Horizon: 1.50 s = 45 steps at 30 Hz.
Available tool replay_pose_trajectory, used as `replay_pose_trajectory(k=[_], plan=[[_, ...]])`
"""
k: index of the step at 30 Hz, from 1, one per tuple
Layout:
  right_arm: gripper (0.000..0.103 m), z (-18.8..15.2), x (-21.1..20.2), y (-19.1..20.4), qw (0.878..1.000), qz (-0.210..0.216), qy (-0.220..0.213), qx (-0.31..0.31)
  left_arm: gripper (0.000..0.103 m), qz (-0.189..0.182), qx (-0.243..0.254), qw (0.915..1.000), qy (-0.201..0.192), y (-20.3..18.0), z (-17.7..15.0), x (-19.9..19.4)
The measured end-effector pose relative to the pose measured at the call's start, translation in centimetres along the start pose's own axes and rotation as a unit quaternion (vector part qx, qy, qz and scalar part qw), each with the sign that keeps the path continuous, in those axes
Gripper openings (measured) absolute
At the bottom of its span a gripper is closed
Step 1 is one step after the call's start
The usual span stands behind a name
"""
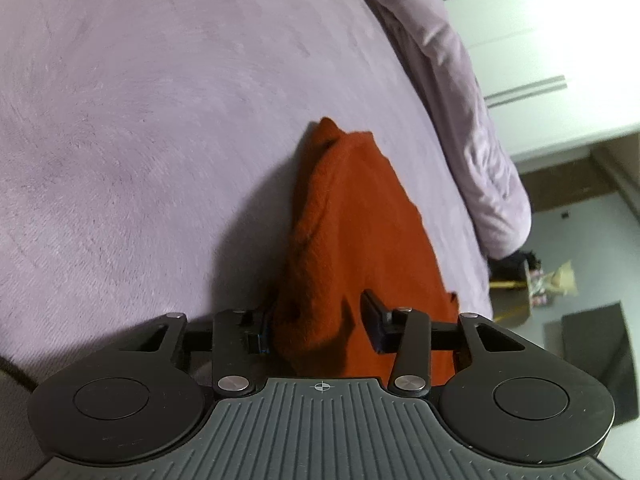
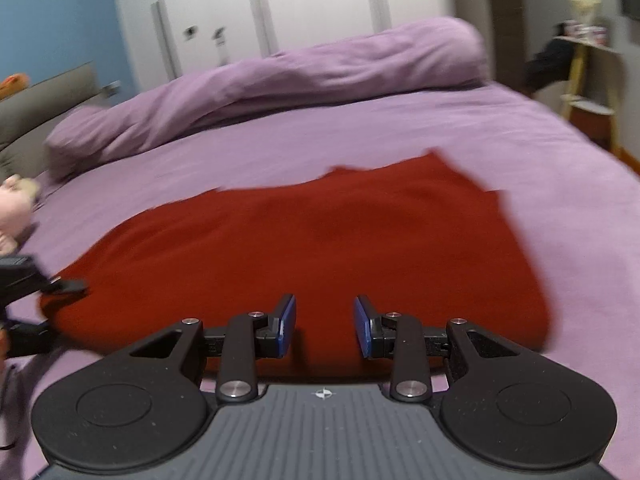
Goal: Fold small clothes
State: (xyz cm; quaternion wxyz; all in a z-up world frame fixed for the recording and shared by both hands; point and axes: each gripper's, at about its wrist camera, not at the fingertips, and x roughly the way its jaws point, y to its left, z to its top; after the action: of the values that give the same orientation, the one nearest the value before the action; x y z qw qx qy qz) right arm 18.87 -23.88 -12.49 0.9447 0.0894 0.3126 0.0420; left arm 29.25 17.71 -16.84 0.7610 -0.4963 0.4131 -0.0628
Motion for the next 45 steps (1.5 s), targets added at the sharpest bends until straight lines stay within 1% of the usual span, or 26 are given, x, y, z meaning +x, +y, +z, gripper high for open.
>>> replay_pose_trajectory(k=[1,3,6,9,10,12,14,15,19,24,26,29,33,35,37,38,39,41,42,44,45], plan=[[0.026,0.0,0.3,0.9,1.0,0.011,0.002,-0.004,0.042,-0.002,-0.009,1.0,-0.002,0.1,0.1,0.1],[0.019,0.0,1.1,2.9,0.999,0.032,0.005,-0.016,0.03,0.002,-0.014,0.9999,-0.005,0.2,0.4,0.3],[0.011,0.5,2.4,5.8,0.998,0.064,0.008,-0.024,0.027,-0.002,-0.014,0.9999,-0.007,0.5,0.4,0.3],[0.011,0.7,3.5,8.9,0.995,0.083,0.006,-0.047,0.026,-0.007,-0.004,0.9999,-0.007,0.4,0.4,0.1],[0.011,0.9,4.1,9.4,0.995,0.083,0.011,-0.056,0.026,-0.006,0.0,1.0,-0.007,0.4,0.4,0.0],[0.011,0.9,6.0,10.9,0.994,0.059,0.038,-0.085,0.026,-0.005,0.001,1.0,-0.004,0.5,0.6,0.0],[0.011,0.8,6.7,12.2,0.991,0.034,0.041,-0.126,0.026,-0.004,0.0,1.0,-0.002,0.5,0.7,0.2],[0.011,0.9,6.7,12.6,0.989,0.026,0.045,-0.136,0.026,-0.003,0.002,1.0,0.0,0.4,0.8,0.3],[0.011,1.7,6.9,12.7,0.99,0.022,0.067,-0.125,0.026,-0.001,-0.001,1.0,0.0,0.4,0.9,0.4],[0.011,1.8,6.9,12.5,0.99,0.026,0.077,-0.117,0.026,0.002,0.006,1.0,-0.001,0.0,0.9,0.2],[0.011,1.9,6.3,12.1,0.992,0.036,0.073,-0.098,0.025,0.003,0.016,0.9999,-0.006,-0.3,0.8,0.0],[0.011,1.8,5.6,11.5,0.995,0.05,0.055,-0.067,0.024,0.007,0.033,0.9994,-0.012,-0.8,0.7,-0.1],[0.011,1.4,5.6,12.0,0.995,0.055,0.042,-0.074,0.023,0.003,0.038,0.9991,-0.018,-0.8,0.6,-0.5],[0.011,1.4,5.5,12.1,0.995,0.059,0.027,-0.07,0.023,0.001,0.045,0.9988,-0.02,-0.8,0.5,-0.8],[0.011,1.2,5.6,12.2,0.996,0.049,0.012,-0.07,0.023,0.005,0.046,0.9988,-0.018,-0.8,0.6,-0.7],[0.011,1.0,6.2,12.3,0.996,0.044,0.024,-0.075,0.023,0.008,0.04,0.999,-0.016,-0.7,0.6,-0.6],[0.011,0.8,7.1,12.3,0.995,0.044,0.048,-0.081,0.023,0.01,0.031,0.9994,-0.014,-0.5,0.7,-0.6],[0.011,0.8,7.0,12.5,0.993,0.047,0.044,-0.102,0.023,0.005,0.03,0.9994,-0.016,-0.5,0.6,-0.7],[0.011,1.1,6.6,12.4,0.993,0.053,0.041,-0.096,0.023,0.005,0.037,0.9991,-0.017,-0.6,0.5,-0.8],[0.011,1.4,5.9,11.7,0.995,0.069,0.029,-0.061,0.023,0.012,0.045,0.9987,-0.019,-0.8,0.4,-0.8],[0.011,1.2,5.9,11.6,0.996,0.065,0.023,-0.058,0.023,0.016,0.046,0.9987,-0.018,-0.9,0.4,-0.8]])
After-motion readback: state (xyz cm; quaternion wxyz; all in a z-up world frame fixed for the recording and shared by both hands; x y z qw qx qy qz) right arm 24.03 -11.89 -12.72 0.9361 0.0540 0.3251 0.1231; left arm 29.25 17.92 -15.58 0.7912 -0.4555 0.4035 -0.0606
